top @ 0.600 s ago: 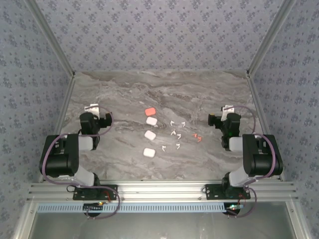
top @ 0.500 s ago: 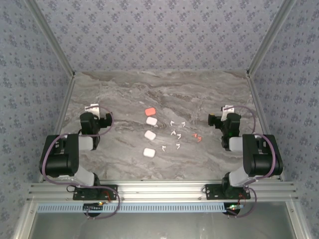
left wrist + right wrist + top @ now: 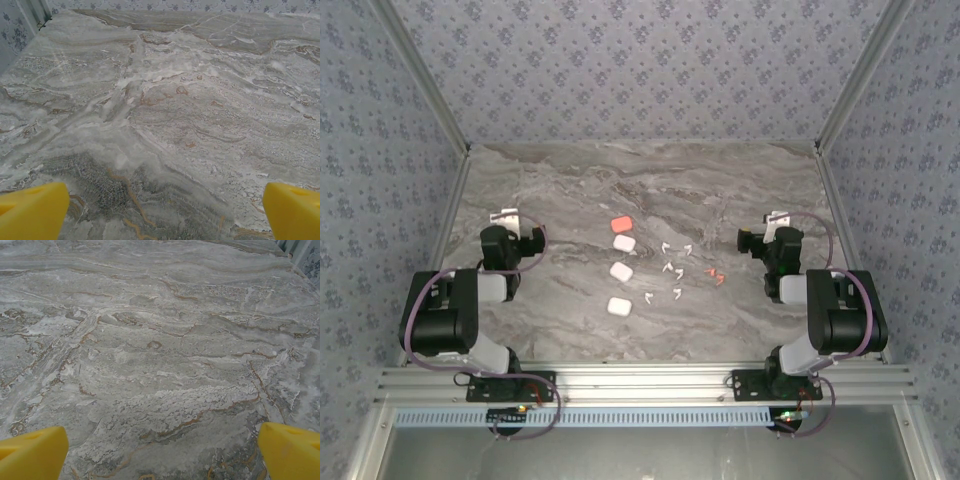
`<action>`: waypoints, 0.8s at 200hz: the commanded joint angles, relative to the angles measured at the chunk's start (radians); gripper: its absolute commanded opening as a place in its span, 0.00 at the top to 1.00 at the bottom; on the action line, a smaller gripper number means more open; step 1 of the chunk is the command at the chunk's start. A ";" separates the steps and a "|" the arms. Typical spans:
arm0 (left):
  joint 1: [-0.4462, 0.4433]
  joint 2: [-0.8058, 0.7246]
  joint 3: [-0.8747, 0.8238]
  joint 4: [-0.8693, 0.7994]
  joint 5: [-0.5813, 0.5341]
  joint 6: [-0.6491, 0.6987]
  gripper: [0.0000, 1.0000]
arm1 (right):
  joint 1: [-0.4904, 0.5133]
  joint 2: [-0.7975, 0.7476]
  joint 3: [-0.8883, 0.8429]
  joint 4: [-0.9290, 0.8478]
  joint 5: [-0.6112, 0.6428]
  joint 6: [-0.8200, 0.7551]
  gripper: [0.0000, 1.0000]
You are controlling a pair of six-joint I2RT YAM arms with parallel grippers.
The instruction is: Insert the wireless bluetooth earbuds into the charging case
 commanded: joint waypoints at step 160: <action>-0.048 -0.433 0.315 -1.029 0.261 -0.610 0.01 | 0.434 -0.408 0.422 -1.161 0.084 0.175 0.00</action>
